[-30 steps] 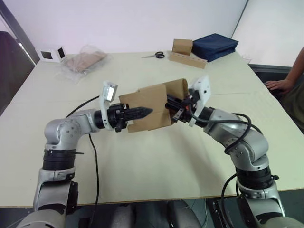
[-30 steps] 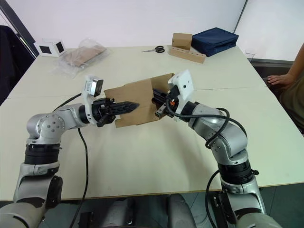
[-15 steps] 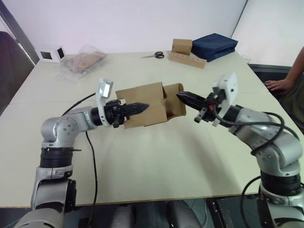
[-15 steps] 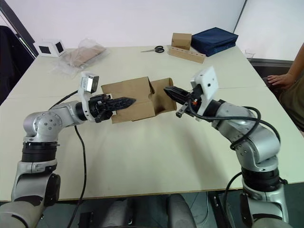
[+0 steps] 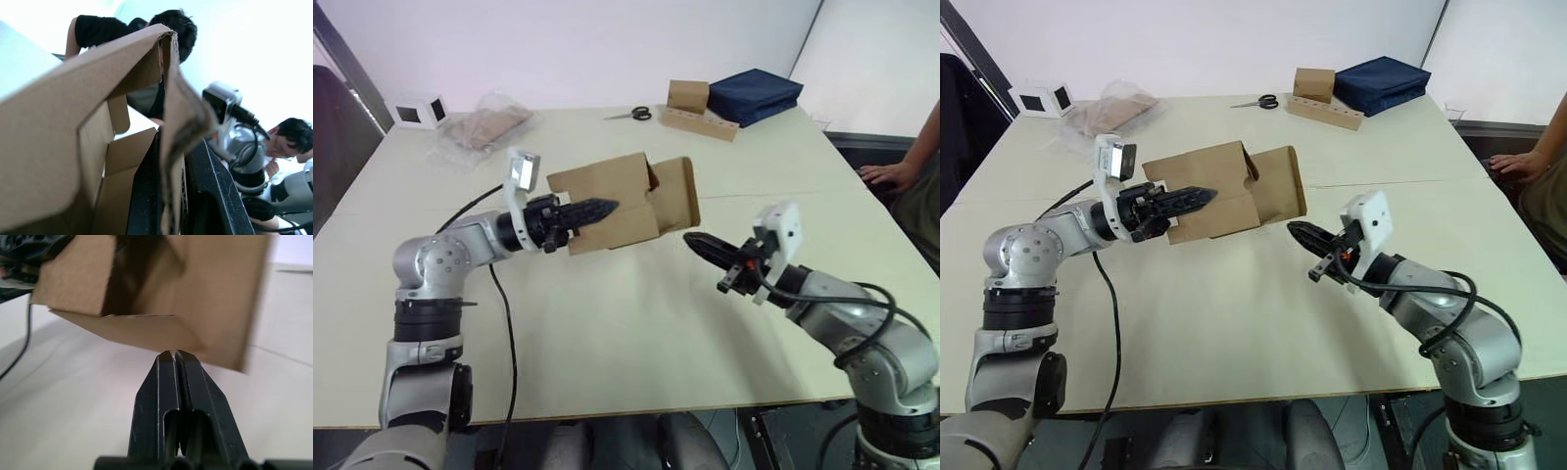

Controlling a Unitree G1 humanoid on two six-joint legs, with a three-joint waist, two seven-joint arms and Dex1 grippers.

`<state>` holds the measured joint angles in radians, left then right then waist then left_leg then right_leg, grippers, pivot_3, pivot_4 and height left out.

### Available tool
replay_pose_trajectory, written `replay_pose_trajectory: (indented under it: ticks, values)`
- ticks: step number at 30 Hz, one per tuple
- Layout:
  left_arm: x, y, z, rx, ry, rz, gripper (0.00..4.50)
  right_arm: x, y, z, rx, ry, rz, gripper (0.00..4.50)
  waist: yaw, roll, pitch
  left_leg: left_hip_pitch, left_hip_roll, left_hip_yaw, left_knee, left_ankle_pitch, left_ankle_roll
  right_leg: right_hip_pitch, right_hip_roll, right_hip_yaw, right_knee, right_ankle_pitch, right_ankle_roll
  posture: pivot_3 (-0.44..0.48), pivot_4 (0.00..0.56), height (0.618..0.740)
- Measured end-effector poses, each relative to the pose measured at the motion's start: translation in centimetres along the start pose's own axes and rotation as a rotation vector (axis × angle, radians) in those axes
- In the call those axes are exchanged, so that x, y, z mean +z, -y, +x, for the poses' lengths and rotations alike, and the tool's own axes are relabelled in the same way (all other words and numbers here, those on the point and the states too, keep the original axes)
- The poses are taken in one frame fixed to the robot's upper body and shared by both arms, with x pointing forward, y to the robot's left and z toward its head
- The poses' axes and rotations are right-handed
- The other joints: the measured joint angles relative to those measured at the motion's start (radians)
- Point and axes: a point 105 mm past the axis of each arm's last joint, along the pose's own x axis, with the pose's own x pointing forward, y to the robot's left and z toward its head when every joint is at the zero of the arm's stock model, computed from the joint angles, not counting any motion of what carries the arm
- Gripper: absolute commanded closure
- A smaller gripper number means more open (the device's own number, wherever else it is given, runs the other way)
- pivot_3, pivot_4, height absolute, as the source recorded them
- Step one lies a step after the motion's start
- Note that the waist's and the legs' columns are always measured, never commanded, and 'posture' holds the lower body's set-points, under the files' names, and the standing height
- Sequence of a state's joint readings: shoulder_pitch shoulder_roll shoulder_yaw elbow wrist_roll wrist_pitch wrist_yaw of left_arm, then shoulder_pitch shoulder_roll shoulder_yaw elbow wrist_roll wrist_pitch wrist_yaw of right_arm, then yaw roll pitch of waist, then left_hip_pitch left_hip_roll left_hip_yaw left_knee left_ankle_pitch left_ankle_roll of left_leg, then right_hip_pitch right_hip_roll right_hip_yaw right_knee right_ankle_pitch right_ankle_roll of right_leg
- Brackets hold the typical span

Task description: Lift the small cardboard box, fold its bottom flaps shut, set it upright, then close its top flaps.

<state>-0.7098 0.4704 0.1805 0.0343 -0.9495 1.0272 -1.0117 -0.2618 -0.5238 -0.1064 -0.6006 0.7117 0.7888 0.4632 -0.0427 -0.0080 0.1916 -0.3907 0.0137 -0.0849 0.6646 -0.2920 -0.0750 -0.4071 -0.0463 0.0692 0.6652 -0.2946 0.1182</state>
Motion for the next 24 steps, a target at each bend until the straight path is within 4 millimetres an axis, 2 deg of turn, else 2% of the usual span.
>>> replay_pose_trajectory:
  ticks: [4, 11, 21, 24]
  values:
    - [-0.2, 0.3, 0.3, -0.010, -0.004, -0.012, 4.40, 0.8, -1.0, 1.5, 0.046, 0.038, -0.014, 4.50, 0.000, 0.000, 0.000, 0.000, 0.000, 0.000, 0.000, 0.000, 0.000, 0.000, 0.000, 0.000, 0.000, 0.000, 0.000, 0.000, 0.150, 0.740]
    - [-0.7, 0.5, 0.5, -0.010, -0.021, -0.027, 4.40, 0.8, -2.8, 2.9, 0.138, 0.034, -0.030, 4.50, 0.000, 0.000, 0.000, 0.000, 0.000, 0.000, 0.000, 0.000, 0.000, 0.000, 0.000, 0.000, 0.000, 0.000, 0.000, 0.000, 0.150, 0.740]
    - [-1.2, 0.6, 0.4, -0.002, -0.025, -0.049, 4.40, 0.4, -2.8, 2.6, 0.176, 0.007, -0.039, 4.50, 0.000, 0.000, 0.000, 0.000, 0.000, 0.000, 0.000, 0.000, 0.000, 0.000, 0.000, 0.000, 0.000, 0.000, 0.000, 0.000, 0.150, 0.740]
    - [-1.0, 0.7, 0.2, -0.007, -0.021, -0.048, 4.40, 0.9, -1.8, 1.9, 0.146, 0.008, -0.051, 4.50, 0.001, 0.000, 0.000, 0.000, 0.000, 0.000, 0.000, 0.000, 0.000, 0.000, 0.000, 0.000, 0.000, 0.000, 0.000, 0.000, 0.150, 0.740]
